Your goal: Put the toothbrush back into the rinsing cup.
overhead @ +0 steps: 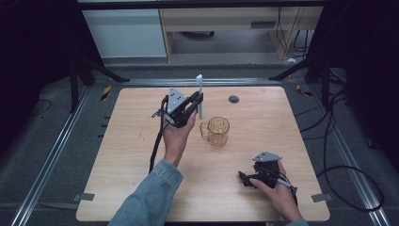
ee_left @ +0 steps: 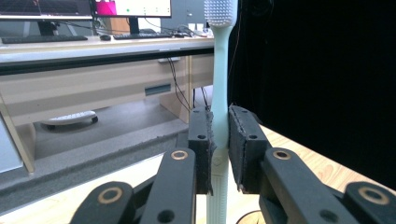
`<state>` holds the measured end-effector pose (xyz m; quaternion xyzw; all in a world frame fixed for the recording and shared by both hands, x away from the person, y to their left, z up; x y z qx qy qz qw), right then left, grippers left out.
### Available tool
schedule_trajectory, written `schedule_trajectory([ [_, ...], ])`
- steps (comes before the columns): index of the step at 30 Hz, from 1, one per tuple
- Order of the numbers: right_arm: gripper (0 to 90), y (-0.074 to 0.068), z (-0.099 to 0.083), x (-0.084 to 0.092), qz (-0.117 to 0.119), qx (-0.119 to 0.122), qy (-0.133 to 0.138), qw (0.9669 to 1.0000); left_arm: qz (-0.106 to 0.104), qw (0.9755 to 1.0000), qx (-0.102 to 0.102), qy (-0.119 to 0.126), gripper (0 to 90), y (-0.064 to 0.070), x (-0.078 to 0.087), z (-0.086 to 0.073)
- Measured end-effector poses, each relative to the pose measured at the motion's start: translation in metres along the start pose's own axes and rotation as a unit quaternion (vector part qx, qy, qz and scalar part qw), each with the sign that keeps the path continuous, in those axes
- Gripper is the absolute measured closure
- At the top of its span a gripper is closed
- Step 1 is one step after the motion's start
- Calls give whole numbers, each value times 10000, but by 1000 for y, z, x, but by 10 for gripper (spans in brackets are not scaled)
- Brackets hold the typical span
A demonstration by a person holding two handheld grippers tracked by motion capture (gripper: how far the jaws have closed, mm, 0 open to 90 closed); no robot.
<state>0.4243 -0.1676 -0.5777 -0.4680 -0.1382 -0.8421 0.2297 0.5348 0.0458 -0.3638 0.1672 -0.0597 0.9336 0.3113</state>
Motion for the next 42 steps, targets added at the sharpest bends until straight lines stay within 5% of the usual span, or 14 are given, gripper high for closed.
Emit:
schedule_trajectory([
  [20,6,0,0,0,1,-3,-2,10000,132,9992,105,368,789,3,-1,-11],
  [42,6,0,0,0,2,-7,-1,10000,103,9988,237,409,789,6,-11,-33],
])
Point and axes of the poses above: each handheld gripper's, and its own axes: x roughly backward along the jaws, z roughly out of its top, y roughly to its right, the point moved 9 cm from there along -x, roughly forward along the jaws, and after that the axes turned 15 degrees about -y, right-handed, at the moved point
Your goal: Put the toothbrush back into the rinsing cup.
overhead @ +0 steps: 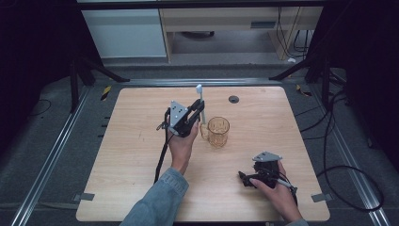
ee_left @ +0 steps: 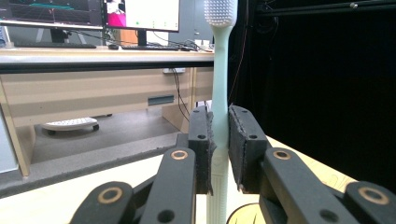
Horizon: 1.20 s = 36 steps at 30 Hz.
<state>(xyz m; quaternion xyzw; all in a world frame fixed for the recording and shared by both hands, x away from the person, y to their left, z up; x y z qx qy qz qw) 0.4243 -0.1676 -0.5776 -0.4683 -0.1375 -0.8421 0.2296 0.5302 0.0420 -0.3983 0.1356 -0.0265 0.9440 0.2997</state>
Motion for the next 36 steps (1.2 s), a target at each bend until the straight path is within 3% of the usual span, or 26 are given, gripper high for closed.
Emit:
schedule_trajectory([
  [15,6,0,0,0,13,-5,0,10000,-87,9999,100,-12,789,-3,-5,-12],
  [36,6,0,0,0,13,-8,4,10000,36,9998,174,-74,789,-4,-19,-37],
])
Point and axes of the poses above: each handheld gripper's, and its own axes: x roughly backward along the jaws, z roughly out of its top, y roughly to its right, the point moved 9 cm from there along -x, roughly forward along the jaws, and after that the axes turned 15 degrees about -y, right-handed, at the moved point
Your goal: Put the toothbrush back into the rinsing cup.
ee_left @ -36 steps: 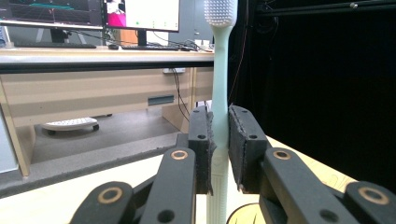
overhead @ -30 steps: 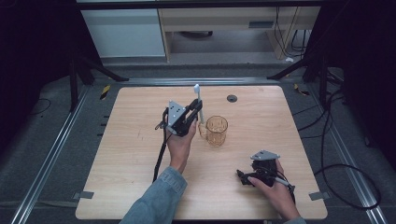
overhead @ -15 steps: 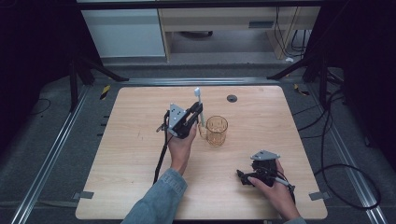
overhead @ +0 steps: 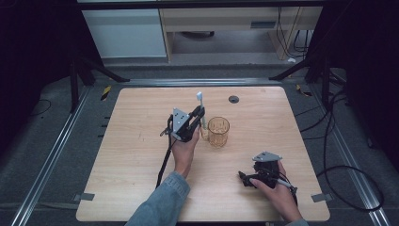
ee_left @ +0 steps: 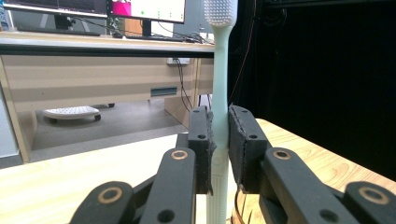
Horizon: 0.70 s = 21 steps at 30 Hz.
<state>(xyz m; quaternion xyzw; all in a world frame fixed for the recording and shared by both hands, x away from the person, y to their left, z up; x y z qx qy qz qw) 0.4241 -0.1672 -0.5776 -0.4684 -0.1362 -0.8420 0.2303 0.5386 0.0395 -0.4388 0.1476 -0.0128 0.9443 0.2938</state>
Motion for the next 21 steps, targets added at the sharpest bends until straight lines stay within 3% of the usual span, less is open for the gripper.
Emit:
schedule_trajectory([
  [3,6,0,0,0,-18,12,1,10000,8,10000,-58,-52,789,2,-4,-4],
  [21,6,1,0,0,-20,16,1,10000,62,9998,69,-183,789,-1,-8,-21],
])
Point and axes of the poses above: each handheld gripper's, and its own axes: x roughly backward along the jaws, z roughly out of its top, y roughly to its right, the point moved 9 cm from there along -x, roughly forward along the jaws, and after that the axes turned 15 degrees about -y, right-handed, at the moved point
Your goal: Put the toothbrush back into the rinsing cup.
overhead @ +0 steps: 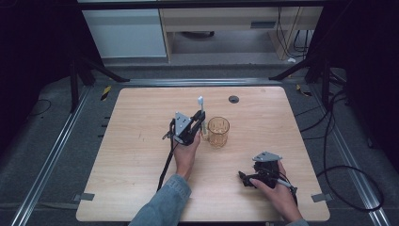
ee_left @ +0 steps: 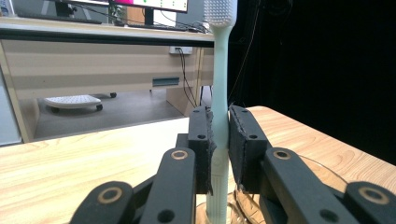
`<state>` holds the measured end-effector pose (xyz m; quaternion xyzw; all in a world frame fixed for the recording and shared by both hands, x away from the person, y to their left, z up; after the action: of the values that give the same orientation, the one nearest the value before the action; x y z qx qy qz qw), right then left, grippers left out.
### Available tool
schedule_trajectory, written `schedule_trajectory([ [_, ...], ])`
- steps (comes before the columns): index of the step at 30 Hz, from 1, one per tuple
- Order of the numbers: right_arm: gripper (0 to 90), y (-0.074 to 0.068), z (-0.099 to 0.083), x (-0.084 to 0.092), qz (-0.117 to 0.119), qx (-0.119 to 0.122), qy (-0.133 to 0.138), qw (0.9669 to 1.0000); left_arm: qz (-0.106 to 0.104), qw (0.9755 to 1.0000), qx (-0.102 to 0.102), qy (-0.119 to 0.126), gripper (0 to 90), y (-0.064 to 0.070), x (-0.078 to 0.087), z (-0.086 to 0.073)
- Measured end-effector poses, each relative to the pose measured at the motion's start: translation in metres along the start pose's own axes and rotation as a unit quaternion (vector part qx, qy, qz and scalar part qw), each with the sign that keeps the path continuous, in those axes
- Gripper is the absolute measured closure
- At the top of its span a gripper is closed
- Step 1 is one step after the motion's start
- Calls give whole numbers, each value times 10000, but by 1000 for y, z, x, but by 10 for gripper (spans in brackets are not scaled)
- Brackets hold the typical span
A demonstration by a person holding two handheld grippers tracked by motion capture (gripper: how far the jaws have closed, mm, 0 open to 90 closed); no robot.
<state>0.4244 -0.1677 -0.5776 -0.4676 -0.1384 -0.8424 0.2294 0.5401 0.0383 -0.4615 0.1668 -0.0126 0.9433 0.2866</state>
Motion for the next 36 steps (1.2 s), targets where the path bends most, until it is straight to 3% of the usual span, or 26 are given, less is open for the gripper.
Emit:
schedule_trajectory([
  [36,6,0,0,0,9,-18,-5,10000,51,9998,-20,-212,787,1,-3,-22],
])
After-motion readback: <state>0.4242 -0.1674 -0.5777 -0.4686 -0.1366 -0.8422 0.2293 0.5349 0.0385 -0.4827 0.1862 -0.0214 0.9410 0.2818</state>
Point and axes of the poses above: each handheld gripper's, and its own axes: x roughly backward along the jaws, z roughly out of its top, y roughly to its right, the point moved 9 cm from there along -x, roughly forward along the jaws, and after that the axes turned 15 degrees about -y, right-handed, at the moved point
